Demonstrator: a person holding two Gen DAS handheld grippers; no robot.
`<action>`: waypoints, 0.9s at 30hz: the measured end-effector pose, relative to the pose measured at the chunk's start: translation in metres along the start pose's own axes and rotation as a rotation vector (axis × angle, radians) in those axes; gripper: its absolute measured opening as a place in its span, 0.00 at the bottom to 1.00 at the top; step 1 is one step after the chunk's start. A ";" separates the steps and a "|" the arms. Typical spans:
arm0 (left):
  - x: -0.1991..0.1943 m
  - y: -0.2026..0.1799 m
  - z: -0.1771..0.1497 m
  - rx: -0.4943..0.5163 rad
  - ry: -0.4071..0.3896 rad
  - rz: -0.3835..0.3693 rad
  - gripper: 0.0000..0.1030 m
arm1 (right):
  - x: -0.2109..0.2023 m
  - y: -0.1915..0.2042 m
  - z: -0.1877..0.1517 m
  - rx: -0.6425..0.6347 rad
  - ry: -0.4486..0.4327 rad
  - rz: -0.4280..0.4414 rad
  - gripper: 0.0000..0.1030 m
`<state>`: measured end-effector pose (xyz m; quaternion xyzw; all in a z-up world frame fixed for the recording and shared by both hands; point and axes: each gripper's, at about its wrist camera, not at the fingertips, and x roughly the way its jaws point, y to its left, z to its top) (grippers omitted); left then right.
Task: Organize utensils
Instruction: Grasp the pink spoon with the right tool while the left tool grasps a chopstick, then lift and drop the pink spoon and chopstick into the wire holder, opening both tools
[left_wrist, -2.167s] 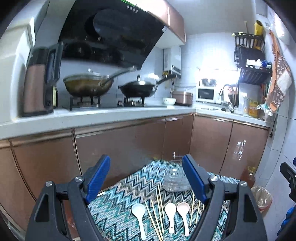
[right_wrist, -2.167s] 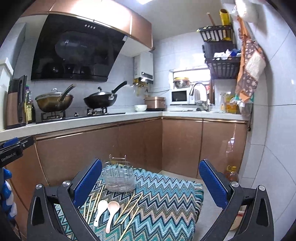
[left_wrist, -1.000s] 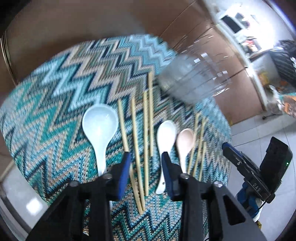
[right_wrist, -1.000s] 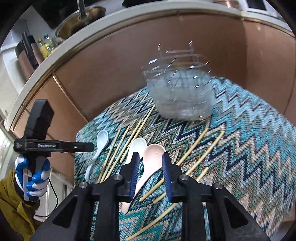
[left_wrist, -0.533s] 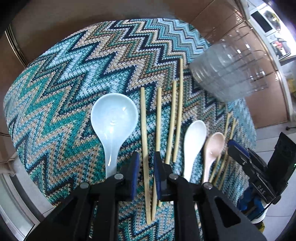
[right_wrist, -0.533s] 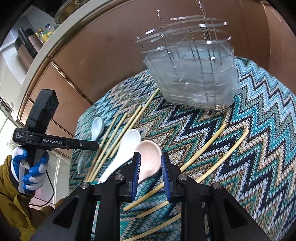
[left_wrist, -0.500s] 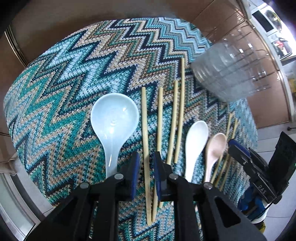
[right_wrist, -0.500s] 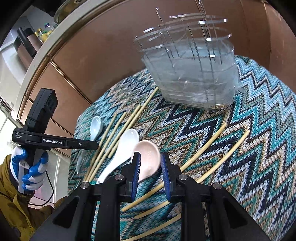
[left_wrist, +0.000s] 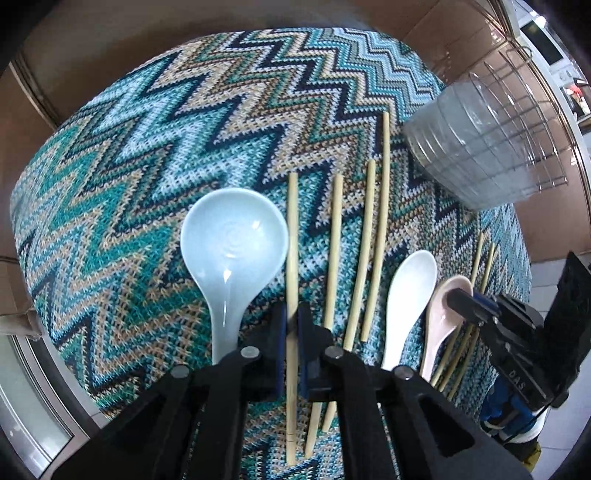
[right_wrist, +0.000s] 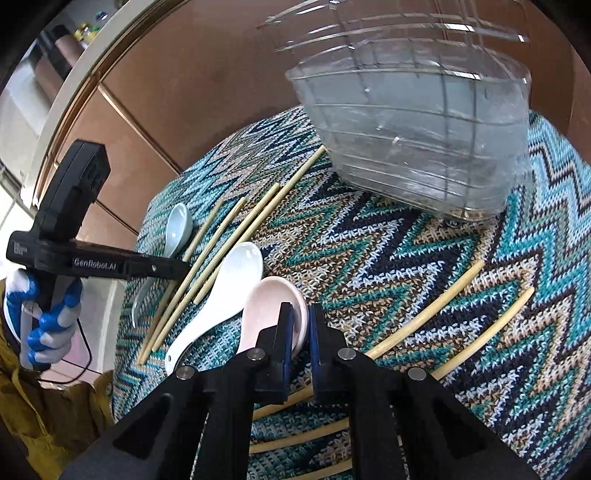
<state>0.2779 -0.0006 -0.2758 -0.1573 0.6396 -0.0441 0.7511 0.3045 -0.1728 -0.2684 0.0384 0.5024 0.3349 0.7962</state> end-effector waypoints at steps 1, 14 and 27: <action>-0.001 0.001 -0.001 -0.003 -0.006 -0.004 0.05 | -0.001 0.003 0.000 -0.010 -0.006 -0.012 0.07; -0.110 -0.009 -0.034 0.140 -0.386 -0.220 0.05 | -0.113 0.053 -0.001 -0.064 -0.269 -0.236 0.06; -0.218 -0.110 0.036 0.245 -1.100 -0.302 0.05 | -0.200 0.053 0.092 -0.016 -0.703 -0.715 0.06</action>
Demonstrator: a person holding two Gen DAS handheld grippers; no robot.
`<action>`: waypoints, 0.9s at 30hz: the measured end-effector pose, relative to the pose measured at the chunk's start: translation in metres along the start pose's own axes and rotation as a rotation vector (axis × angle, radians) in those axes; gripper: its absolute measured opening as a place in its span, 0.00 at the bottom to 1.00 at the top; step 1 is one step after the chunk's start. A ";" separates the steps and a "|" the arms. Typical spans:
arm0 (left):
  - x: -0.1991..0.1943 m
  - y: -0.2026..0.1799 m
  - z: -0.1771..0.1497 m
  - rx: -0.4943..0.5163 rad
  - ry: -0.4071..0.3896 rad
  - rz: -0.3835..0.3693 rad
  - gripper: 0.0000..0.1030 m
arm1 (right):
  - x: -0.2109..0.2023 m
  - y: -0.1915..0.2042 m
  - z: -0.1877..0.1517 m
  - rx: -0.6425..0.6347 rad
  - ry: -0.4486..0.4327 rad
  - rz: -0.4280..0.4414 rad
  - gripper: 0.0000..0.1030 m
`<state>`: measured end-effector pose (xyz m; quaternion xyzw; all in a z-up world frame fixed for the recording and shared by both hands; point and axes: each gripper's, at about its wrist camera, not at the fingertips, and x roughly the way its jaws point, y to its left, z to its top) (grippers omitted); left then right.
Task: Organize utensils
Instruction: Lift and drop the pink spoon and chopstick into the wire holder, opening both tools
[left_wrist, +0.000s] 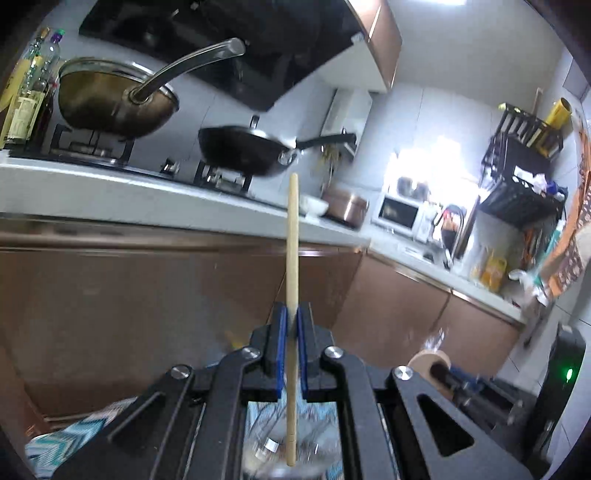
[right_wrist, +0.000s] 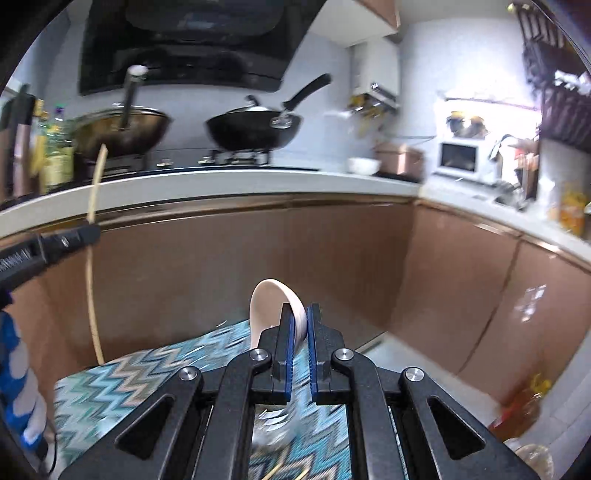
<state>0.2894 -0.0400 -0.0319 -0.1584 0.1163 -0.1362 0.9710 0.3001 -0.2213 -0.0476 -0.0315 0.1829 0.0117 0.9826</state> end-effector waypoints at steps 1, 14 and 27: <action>0.010 -0.003 -0.003 0.001 -0.017 0.005 0.05 | 0.005 0.001 -0.001 -0.005 -0.003 -0.028 0.06; 0.089 -0.016 -0.088 0.058 0.045 0.044 0.07 | 0.064 0.023 -0.054 -0.062 0.026 -0.129 0.08; 0.028 -0.010 -0.057 0.067 0.039 0.038 0.38 | 0.022 0.028 -0.044 -0.022 0.006 -0.081 0.26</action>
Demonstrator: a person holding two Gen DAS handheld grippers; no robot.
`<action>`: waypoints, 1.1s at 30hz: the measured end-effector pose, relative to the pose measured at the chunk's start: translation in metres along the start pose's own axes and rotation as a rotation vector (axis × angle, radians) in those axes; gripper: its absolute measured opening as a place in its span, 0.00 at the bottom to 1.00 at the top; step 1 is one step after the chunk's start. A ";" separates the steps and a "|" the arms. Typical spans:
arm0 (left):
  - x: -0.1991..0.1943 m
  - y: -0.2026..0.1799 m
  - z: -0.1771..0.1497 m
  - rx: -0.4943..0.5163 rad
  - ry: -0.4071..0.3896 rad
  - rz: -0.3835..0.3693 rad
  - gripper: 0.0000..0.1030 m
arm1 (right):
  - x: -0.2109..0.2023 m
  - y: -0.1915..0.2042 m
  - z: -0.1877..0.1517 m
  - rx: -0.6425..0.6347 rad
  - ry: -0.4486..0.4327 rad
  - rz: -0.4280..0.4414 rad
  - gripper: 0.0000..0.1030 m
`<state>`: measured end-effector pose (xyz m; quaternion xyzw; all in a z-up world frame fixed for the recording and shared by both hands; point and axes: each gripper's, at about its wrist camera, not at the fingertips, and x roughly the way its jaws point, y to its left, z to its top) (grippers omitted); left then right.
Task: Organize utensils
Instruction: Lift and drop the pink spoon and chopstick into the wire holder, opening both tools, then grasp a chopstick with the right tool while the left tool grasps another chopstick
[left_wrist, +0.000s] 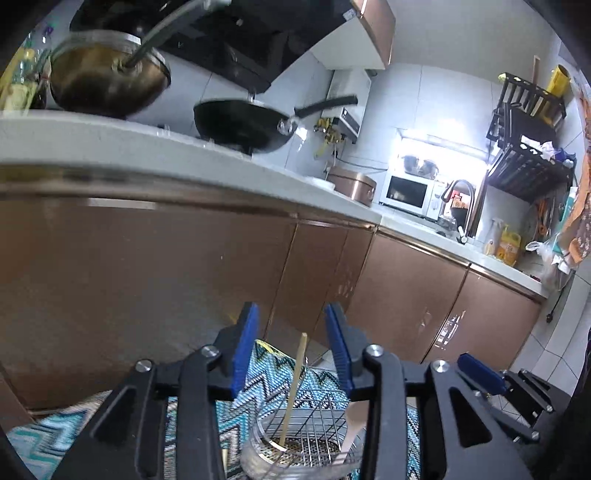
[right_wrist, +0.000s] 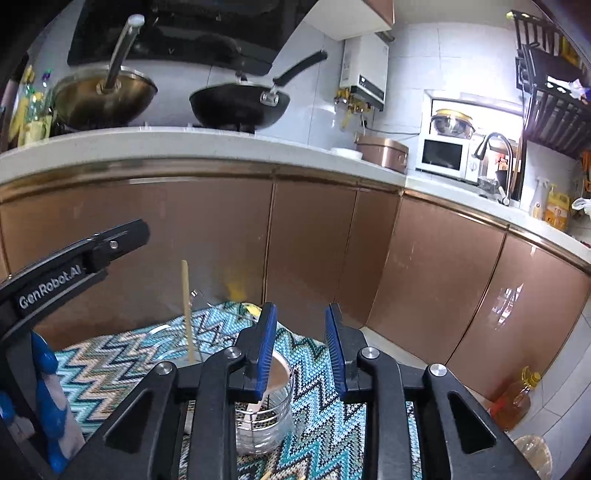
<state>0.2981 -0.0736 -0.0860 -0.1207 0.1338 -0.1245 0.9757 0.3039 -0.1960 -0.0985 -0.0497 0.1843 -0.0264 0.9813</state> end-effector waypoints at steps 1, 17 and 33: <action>-0.013 0.002 0.008 0.004 -0.004 0.000 0.40 | -0.013 -0.001 0.004 -0.002 -0.008 -0.002 0.26; -0.178 0.037 0.072 0.001 0.086 -0.006 0.43 | -0.199 -0.022 0.027 0.113 -0.076 0.038 0.27; -0.253 0.045 0.045 -0.015 0.269 -0.095 0.43 | -0.291 -0.007 -0.002 0.163 -0.059 0.149 0.27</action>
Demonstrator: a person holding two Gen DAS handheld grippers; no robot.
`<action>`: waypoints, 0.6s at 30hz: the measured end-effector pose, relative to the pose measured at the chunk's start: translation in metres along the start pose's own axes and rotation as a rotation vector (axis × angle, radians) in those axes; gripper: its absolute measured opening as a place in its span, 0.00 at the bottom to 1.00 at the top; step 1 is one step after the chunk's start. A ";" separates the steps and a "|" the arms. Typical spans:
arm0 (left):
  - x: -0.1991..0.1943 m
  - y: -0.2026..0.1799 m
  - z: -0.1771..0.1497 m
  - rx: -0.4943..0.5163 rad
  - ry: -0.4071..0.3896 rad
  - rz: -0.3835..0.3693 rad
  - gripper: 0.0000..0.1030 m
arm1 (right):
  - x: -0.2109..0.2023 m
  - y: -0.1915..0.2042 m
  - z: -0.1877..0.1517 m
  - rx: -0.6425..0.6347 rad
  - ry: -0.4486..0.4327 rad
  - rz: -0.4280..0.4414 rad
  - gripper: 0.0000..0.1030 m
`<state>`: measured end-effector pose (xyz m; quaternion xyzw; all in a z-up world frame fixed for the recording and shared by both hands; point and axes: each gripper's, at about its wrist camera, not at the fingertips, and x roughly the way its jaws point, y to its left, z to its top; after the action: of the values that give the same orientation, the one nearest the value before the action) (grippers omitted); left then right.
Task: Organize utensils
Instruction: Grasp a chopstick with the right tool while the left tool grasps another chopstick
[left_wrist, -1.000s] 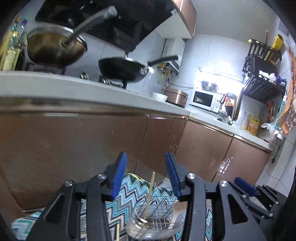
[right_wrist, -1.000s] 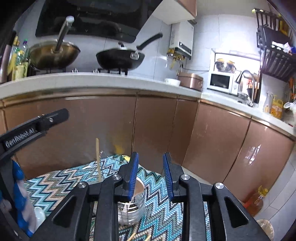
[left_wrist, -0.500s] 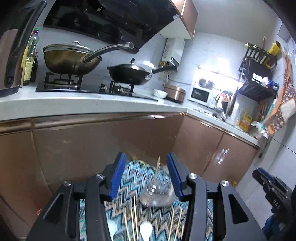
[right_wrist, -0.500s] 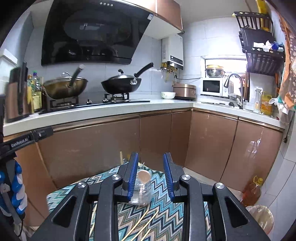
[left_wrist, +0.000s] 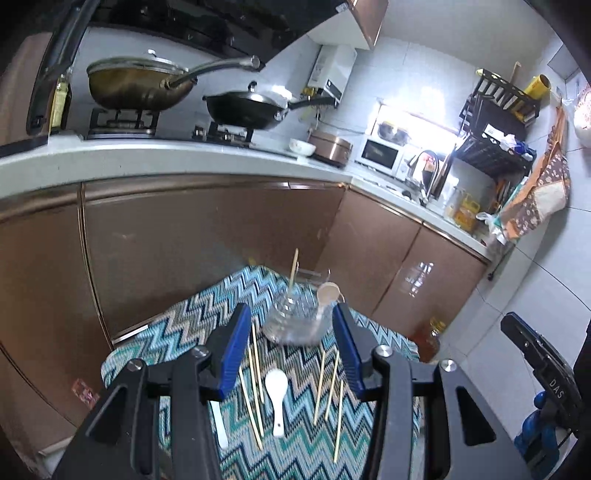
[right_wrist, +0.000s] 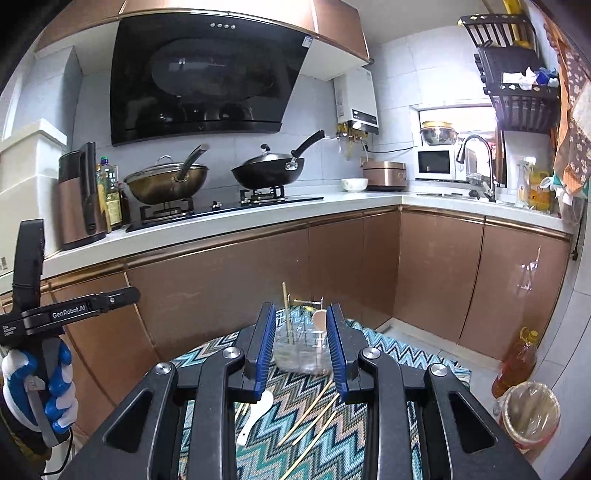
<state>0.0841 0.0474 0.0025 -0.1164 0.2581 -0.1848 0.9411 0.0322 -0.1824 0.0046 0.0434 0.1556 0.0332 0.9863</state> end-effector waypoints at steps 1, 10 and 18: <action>0.001 0.000 -0.002 -0.002 0.015 -0.003 0.43 | -0.001 0.001 -0.001 0.001 0.003 0.003 0.27; 0.035 0.019 -0.026 -0.021 0.144 -0.027 0.43 | 0.011 -0.010 -0.018 0.047 0.065 0.009 0.27; 0.119 0.041 -0.041 -0.061 0.339 -0.035 0.38 | 0.078 -0.034 -0.048 0.102 0.218 0.024 0.27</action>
<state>0.1694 0.0308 -0.0973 -0.1167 0.4166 -0.2103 0.8767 0.0929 -0.2060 -0.0675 0.0915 0.2627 0.0416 0.9596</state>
